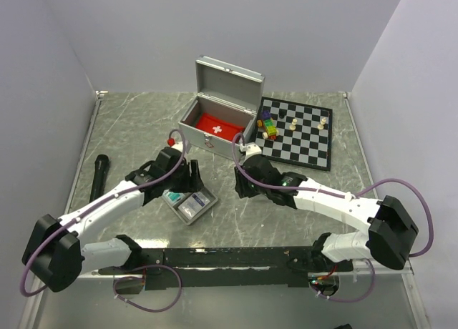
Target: Organize the medicine kit
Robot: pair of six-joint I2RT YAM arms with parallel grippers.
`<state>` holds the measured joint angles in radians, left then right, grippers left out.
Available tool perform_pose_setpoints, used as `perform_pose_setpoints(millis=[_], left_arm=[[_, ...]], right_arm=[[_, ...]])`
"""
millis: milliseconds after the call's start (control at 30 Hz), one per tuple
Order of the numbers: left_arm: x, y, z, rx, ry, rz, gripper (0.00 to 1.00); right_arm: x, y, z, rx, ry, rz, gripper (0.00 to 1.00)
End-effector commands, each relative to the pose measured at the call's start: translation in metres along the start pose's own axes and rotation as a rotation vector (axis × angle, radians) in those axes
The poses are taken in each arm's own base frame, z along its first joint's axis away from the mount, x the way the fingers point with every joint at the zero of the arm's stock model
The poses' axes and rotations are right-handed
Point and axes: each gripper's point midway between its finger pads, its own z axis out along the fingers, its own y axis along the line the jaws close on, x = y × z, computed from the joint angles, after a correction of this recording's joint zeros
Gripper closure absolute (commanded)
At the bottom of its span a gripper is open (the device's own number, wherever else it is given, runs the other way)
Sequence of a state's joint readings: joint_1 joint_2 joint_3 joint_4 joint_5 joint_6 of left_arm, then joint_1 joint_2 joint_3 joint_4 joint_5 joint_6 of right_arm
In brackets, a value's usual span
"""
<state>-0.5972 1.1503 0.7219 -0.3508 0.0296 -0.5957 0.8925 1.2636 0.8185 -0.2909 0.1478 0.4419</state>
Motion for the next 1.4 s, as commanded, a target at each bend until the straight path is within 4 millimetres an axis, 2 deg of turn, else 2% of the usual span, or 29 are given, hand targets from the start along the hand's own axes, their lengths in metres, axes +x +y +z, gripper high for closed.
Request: perform_pose_setpoints(millis=[0,67,233,467,633,800,1000,1267,1367], left_arm=[[0.012,0.005,-0.001,-0.045,0.057,0.051,0.34],[0.016,0.006,-0.002,-0.054,0.075,0.041,0.33],[0.019,0.025,-0.002,-0.157,0.068,0.036,0.31],[0.030,0.045,0.009,-0.244,0.101,0.055,0.35],[0.030,0.051,0.017,-0.280,0.113,0.059,0.45],[0.040,0.055,0.025,-0.297,0.156,0.066,0.53],[0.042,0.054,0.031,-0.295,0.179,0.074,0.73],[0.026,0.041,0.026,-0.253,0.127,0.064,0.84],[0.022,0.036,0.025,-0.238,0.116,0.063,0.94]], right_arm=[[-0.005,-0.005,-0.001,-0.007,-0.026,-0.006,0.54],[-0.003,-0.007,0.002,-0.007,-0.020,-0.002,0.54],[0.002,-0.009,0.007,-0.010,-0.005,0.005,0.54],[0.004,-0.011,0.008,-0.004,-0.001,0.009,0.55],[0.005,-0.013,0.008,-0.003,0.001,0.012,0.54],[0.007,-0.014,0.009,-0.004,0.003,0.015,0.55],[0.009,-0.016,0.008,-0.004,0.000,0.017,0.55],[0.014,-0.021,0.006,0.006,0.001,0.023,0.55],[0.014,-0.021,0.005,0.008,0.001,0.025,0.56]])
